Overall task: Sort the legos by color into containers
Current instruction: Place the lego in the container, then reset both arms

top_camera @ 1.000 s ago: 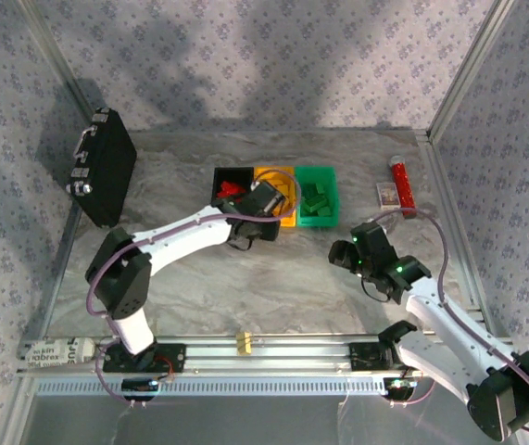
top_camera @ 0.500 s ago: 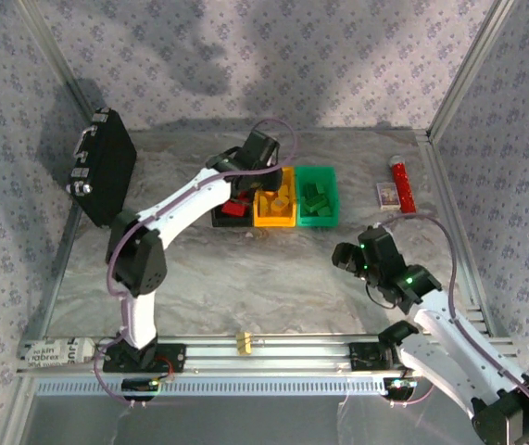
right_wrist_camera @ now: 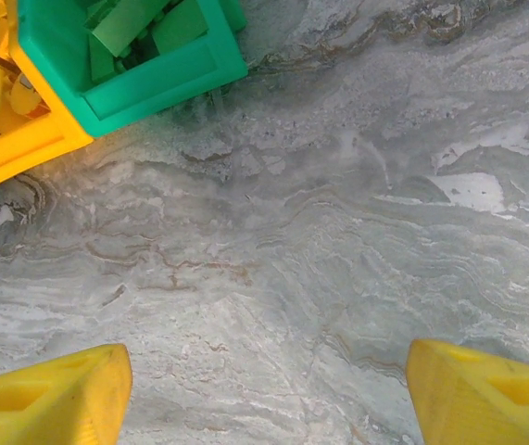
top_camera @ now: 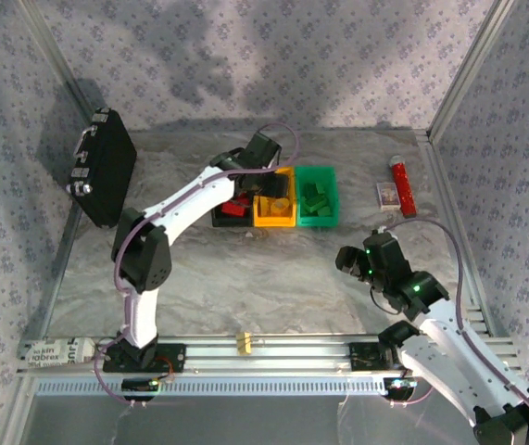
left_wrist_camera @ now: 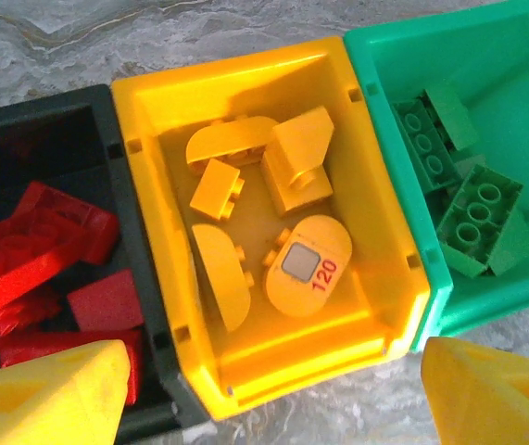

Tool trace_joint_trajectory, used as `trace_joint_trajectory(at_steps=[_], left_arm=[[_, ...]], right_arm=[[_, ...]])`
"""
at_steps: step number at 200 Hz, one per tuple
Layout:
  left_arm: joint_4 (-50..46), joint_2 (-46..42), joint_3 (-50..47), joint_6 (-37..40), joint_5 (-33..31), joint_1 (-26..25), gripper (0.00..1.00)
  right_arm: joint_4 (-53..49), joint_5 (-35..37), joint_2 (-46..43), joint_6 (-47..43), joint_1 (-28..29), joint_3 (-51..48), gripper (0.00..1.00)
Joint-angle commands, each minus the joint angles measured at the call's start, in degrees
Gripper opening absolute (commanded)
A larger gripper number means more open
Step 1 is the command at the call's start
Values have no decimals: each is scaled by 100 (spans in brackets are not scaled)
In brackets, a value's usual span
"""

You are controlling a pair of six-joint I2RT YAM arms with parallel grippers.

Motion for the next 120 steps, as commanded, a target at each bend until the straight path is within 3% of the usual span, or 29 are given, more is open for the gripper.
trace_joint_trajectory(at_steps=[1, 28, 66, 76, 120], left_arm=[[297, -724, -387, 148, -270, -59, 83], [571, -1414, -1067, 299, -708, -71, 84], [1137, -2577, -2425, 604, -1632, -75, 91], [1258, -2897, -2766, 694, -1901, -62, 93], [2108, -4501, -4595, 1154, -3193, -27, 100]], right_arm=[[-2, 134, -12, 36, 28, -76, 80], [125, 326, -41, -364, 38, -37, 80], [183, 1330, -593, -1111, 98, 60, 82], [318, 1527, -855, -1413, 123, -2, 98], [746, 2479, -2132, -2033, 178, -649, 99]])
